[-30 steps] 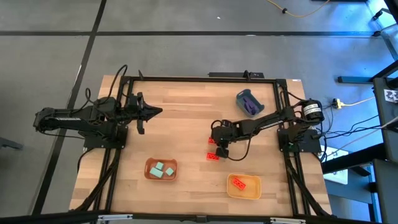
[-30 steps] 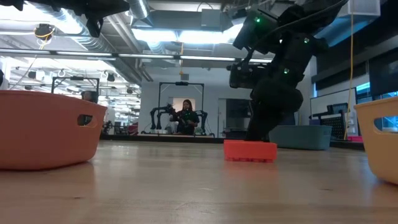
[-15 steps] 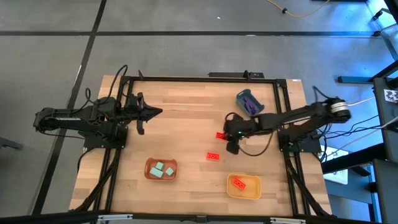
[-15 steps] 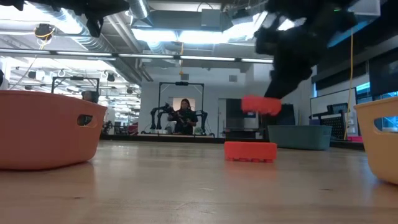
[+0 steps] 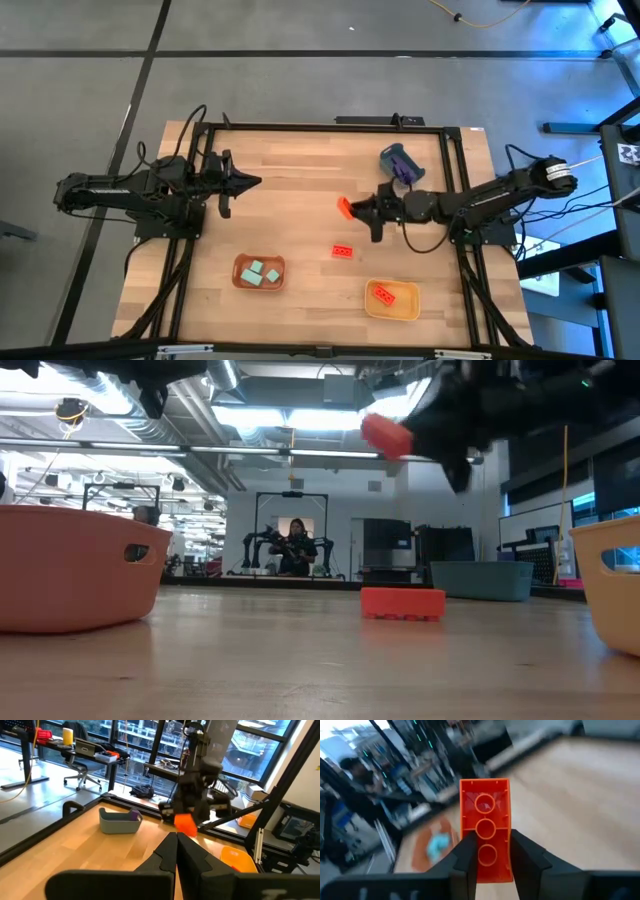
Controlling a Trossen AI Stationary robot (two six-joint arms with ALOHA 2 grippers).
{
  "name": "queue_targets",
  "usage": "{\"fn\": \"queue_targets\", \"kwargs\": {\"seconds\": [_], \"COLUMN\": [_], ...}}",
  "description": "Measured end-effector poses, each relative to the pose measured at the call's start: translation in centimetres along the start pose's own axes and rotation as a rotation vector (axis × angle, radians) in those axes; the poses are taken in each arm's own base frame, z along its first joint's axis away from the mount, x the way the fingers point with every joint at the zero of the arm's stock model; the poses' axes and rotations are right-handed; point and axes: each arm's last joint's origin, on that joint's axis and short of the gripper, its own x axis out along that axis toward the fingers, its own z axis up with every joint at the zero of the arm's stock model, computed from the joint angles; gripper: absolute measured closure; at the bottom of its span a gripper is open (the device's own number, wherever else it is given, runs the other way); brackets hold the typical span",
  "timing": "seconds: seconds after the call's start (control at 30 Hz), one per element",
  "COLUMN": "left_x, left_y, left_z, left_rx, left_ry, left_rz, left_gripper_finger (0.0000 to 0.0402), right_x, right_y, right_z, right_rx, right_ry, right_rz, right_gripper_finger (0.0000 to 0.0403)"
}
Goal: Sort & place blocks by color
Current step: Put the top orange game piece into the yellow bin
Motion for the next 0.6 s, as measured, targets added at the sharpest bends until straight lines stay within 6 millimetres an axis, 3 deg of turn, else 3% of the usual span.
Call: {"fn": "queue_targets", "kwargs": {"seconds": [0.27, 0.6], "left_x": [0.0, 0.0], "left_y": [0.0, 0.0], "left_z": [0.0, 0.0], "left_rx": [0.0, 0.0], "left_ry": [-0.002, -0.002], "left_rz": [0.0, 0.0], "left_gripper_finger": [0.0402, 0.0402], "right_x": [1.7, 1.8], "right_y": [1.7, 1.4], "right_z": [6.3, 7.0], "right_rx": [-0.162, -0.174], "right_ry": [-0.157, -0.153], "right_rz": [0.094, 0.111], "right_gripper_finger": [0.0314, 0.0313]}}
